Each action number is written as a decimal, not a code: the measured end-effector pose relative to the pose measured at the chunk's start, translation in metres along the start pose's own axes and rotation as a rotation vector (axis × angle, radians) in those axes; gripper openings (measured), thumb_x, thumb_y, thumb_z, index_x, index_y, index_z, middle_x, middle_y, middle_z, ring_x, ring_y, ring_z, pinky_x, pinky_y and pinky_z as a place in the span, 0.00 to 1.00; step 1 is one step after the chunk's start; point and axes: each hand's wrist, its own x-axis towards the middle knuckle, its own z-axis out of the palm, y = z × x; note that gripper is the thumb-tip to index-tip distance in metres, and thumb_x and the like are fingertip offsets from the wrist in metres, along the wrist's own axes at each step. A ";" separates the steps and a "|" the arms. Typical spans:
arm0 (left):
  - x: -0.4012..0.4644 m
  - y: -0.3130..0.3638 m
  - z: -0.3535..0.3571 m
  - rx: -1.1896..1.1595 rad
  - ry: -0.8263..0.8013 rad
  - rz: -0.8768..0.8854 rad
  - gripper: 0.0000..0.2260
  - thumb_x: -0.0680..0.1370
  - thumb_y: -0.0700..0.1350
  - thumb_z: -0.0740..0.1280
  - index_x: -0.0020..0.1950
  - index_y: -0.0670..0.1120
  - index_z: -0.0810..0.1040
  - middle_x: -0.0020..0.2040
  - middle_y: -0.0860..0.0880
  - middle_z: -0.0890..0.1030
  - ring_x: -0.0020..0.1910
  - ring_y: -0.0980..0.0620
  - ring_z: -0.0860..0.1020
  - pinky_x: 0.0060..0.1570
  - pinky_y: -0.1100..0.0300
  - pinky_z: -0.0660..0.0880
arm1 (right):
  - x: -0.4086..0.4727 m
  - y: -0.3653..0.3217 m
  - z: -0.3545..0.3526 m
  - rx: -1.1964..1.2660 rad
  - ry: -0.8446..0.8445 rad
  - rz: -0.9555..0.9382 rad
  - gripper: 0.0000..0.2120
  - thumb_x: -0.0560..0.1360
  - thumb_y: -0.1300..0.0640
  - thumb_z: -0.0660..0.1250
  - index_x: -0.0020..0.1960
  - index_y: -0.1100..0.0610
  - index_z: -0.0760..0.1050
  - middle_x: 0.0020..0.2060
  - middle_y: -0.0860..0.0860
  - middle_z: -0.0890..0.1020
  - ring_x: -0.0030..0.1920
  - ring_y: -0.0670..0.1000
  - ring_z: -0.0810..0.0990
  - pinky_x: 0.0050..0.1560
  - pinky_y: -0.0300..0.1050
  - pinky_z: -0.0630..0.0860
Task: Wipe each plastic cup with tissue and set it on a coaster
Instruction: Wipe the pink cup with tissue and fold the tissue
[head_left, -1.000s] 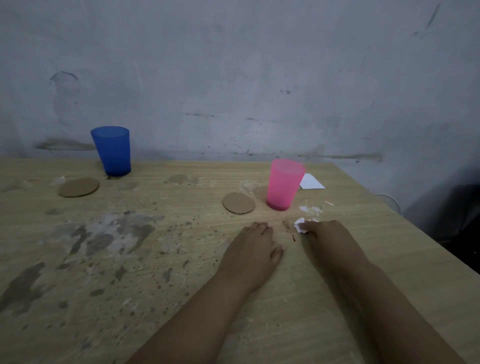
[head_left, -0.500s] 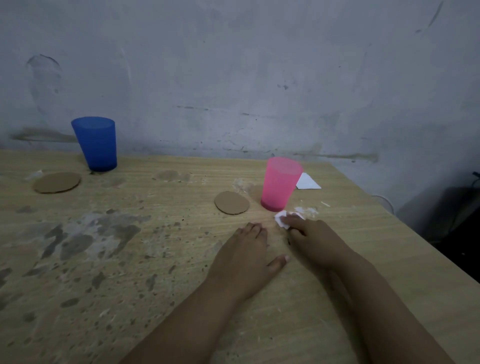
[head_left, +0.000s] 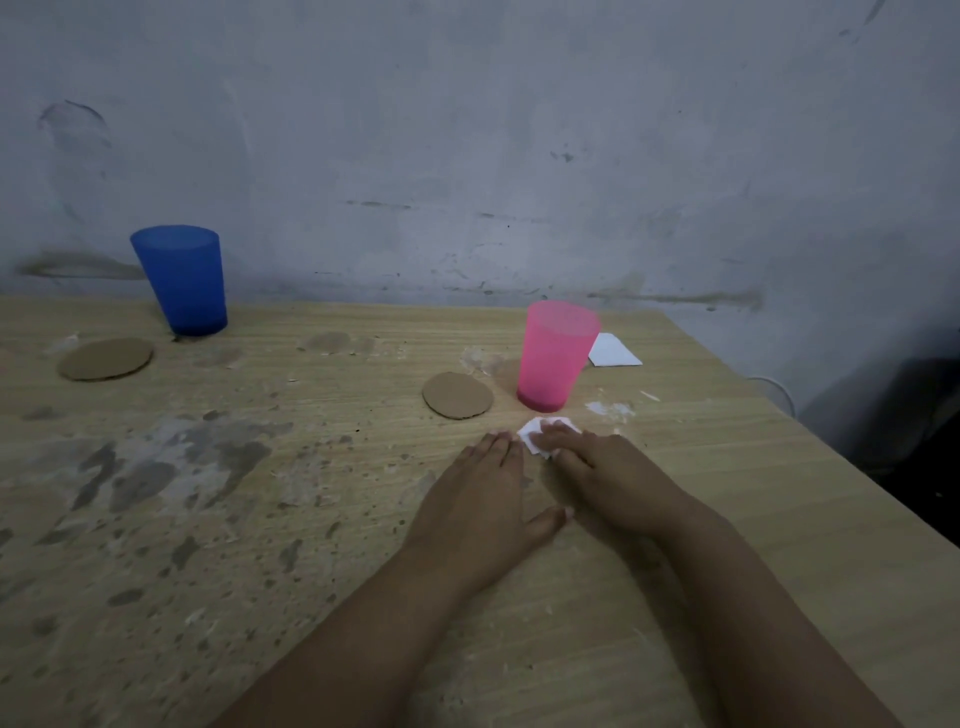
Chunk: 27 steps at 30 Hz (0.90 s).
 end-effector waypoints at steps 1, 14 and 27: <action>0.000 0.000 0.000 -0.005 0.002 -0.002 0.39 0.76 0.66 0.57 0.78 0.45 0.50 0.79 0.48 0.52 0.77 0.54 0.50 0.74 0.61 0.45 | -0.003 0.001 -0.002 -0.002 -0.020 -0.003 0.19 0.81 0.56 0.52 0.70 0.47 0.67 0.73 0.46 0.64 0.71 0.50 0.66 0.66 0.38 0.60; 0.000 -0.002 0.001 -0.029 0.000 0.006 0.39 0.75 0.66 0.57 0.78 0.45 0.50 0.79 0.48 0.51 0.77 0.55 0.49 0.73 0.62 0.44 | -0.020 0.003 -0.011 -0.014 -0.142 0.013 0.18 0.80 0.55 0.54 0.68 0.43 0.69 0.72 0.48 0.67 0.70 0.49 0.67 0.66 0.39 0.62; 0.000 -0.002 0.001 -0.008 -0.003 0.008 0.40 0.75 0.67 0.56 0.78 0.45 0.49 0.79 0.48 0.51 0.77 0.54 0.49 0.73 0.62 0.43 | -0.028 0.005 -0.020 -0.040 -0.321 -0.012 0.21 0.82 0.56 0.51 0.74 0.47 0.58 0.68 0.33 0.50 0.71 0.36 0.51 0.63 0.28 0.51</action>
